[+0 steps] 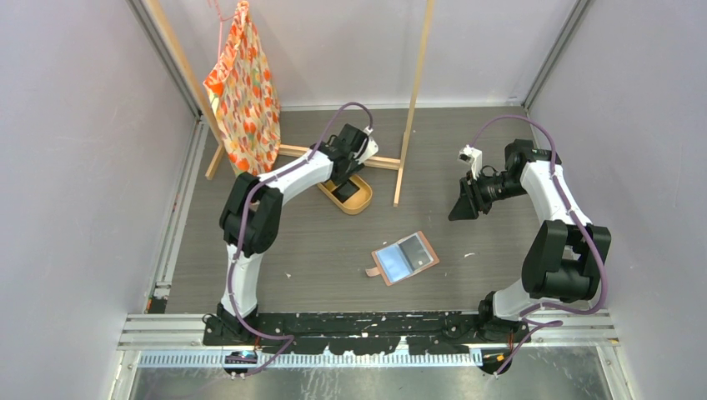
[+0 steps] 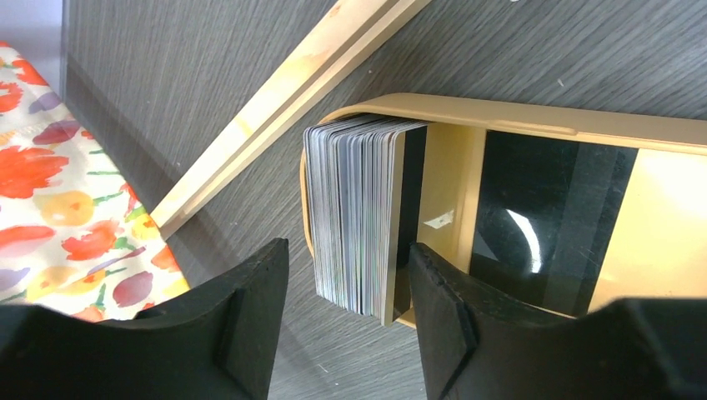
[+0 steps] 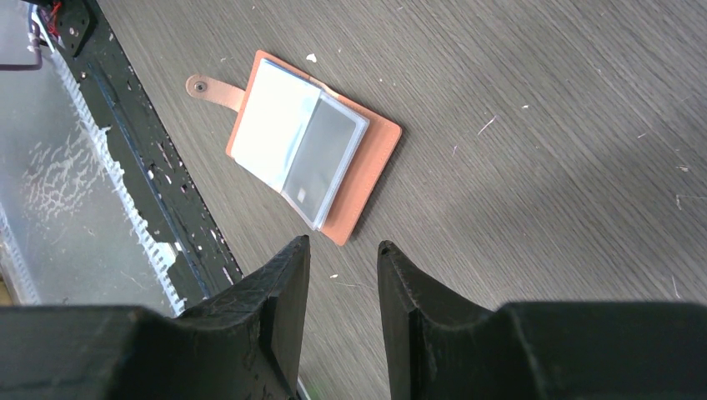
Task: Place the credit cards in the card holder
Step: Pick up the credit card from the storage box.
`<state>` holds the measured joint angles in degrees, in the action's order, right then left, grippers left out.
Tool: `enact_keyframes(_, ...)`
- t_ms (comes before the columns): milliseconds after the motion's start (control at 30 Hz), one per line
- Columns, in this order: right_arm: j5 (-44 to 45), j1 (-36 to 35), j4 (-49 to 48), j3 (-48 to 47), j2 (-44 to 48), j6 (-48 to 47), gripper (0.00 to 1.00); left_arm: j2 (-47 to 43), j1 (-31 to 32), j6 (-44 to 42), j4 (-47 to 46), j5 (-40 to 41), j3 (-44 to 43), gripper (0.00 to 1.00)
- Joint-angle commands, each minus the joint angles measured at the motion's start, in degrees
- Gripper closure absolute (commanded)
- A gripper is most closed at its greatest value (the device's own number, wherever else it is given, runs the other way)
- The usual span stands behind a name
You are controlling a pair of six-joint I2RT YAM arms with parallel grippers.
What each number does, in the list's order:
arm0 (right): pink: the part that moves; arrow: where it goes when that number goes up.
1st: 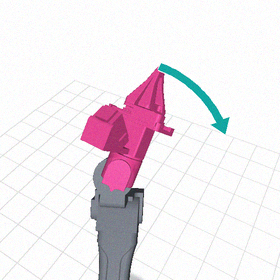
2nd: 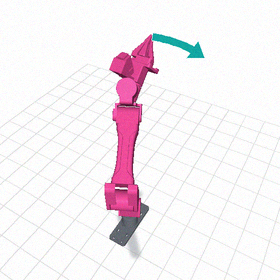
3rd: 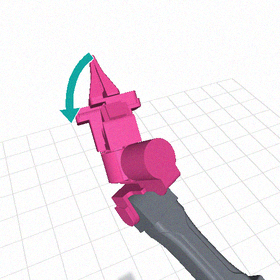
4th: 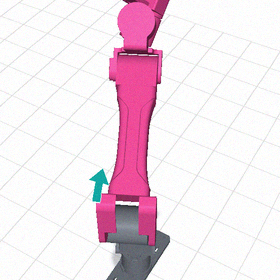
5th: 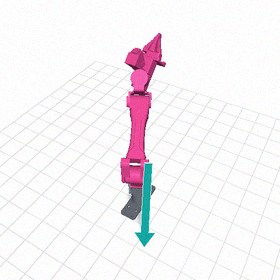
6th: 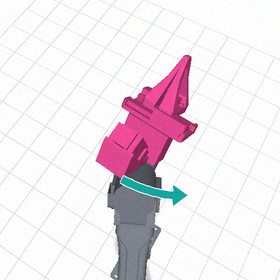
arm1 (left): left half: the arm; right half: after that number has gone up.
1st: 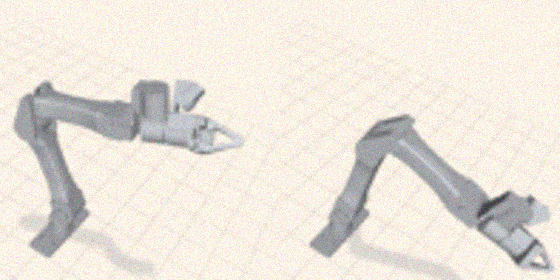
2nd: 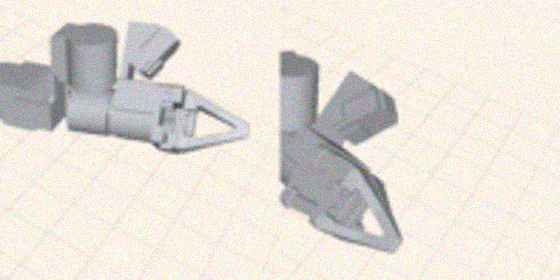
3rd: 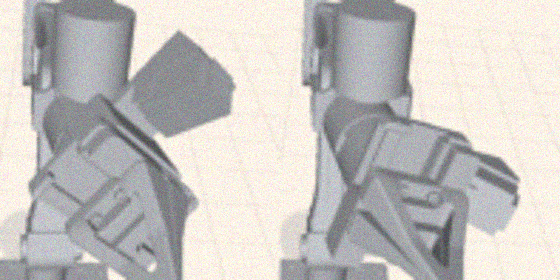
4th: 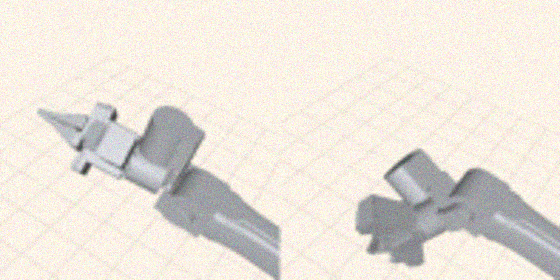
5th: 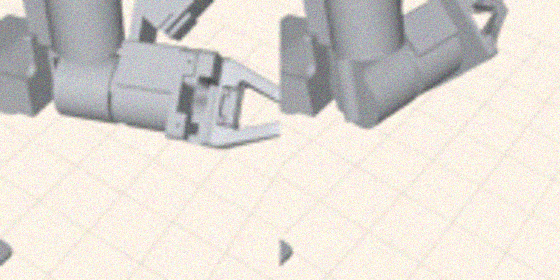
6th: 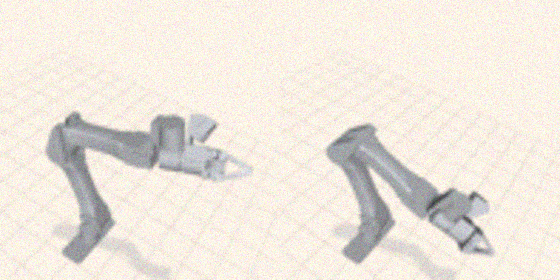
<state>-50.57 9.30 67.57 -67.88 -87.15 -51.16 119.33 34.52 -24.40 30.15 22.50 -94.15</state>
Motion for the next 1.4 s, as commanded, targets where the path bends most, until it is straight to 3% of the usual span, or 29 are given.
enact_keyframes(0,-1.6,0.2,0.7,-0.7,0.1,-1.2,0.59,-4.5,-0.4,-0.1,-3.0,2.7,0.6,0.46)
enact_keyframes(233,-1.6,0.2,0.8,-0.8,0.1,-1.3,0.59,-5.0,-0.4,-0.1,-3.8,2.6,1.1,0.59)
enact_keyframes(333,-1.6,0.2,0.7,-0.8,0.1,-1.4,0.59,-4.7,-0.3,-0.1,-3.6,2.4,0.9,0.69)
enact_keyframes(500,-1.6,0.2,0.8,-0.8,0.1,-1.4,0.59,-4.6,-0.3,0.1,-3.3,2.1,0.7,0.75)
enact_keyframes(800,-1.6,0.2,0.9,-0.8,0.2,-1.4,0.59,-4.9,-0.3,0.5,-2.3,0.2,0.3,0.98)
enact_keyframes(1367,-1.8,0.2,1.5,-1.0,0.2,-2.0,0.59,-5.8,-0.9,2.8,0.5,-5.7,-1.0,1.00)
